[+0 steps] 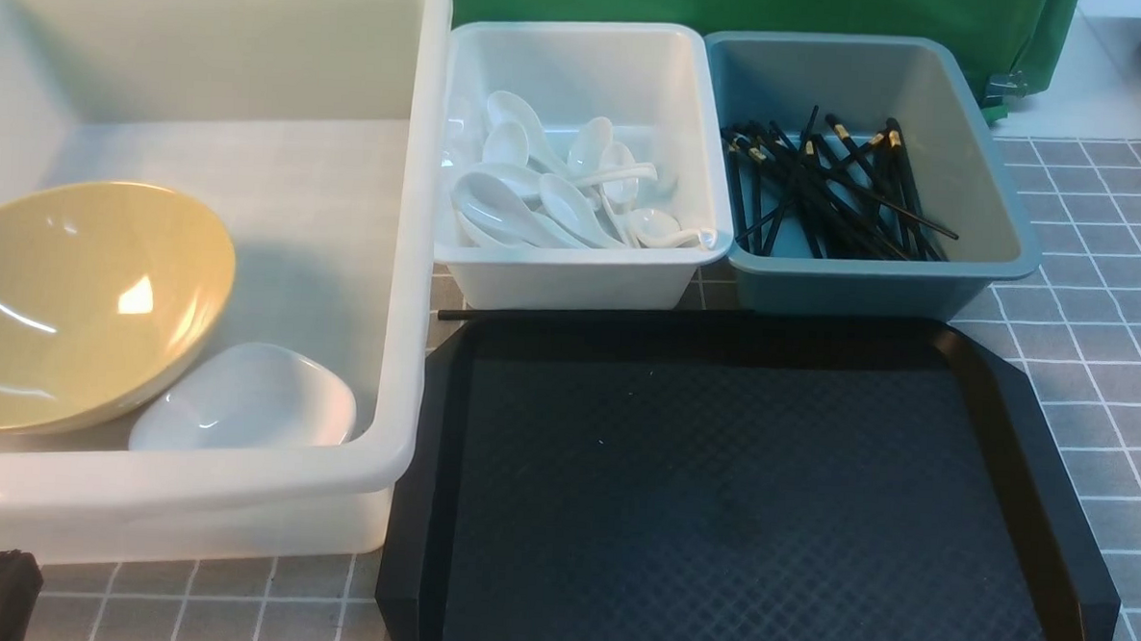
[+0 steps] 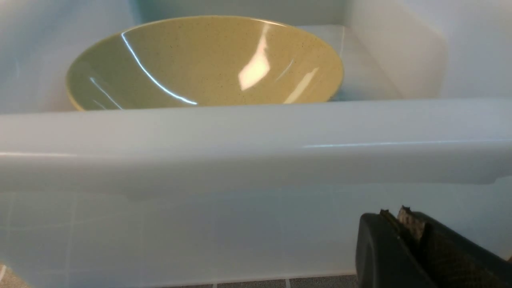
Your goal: On grey table put chopsticks spoon bowls plates into blue grey white boxes.
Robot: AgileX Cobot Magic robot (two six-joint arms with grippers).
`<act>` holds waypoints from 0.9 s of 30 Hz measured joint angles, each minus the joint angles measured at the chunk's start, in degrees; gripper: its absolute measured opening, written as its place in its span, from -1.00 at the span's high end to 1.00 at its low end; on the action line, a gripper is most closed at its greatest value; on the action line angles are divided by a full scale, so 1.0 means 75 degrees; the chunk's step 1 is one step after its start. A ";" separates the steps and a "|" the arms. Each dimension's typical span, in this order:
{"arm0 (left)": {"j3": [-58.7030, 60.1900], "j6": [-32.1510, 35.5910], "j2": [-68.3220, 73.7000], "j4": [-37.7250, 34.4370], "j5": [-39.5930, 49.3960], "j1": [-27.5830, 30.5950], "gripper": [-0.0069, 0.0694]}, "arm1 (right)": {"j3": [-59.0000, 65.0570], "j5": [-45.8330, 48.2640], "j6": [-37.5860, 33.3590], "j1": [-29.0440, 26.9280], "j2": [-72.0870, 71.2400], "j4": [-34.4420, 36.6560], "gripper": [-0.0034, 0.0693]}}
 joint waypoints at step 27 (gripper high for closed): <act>0.0000 0.0000 0.0000 0.0000 0.0000 0.0000 0.78 | 0.0000 0.0000 0.0000 -0.0008 0.0000 0.0000 0.67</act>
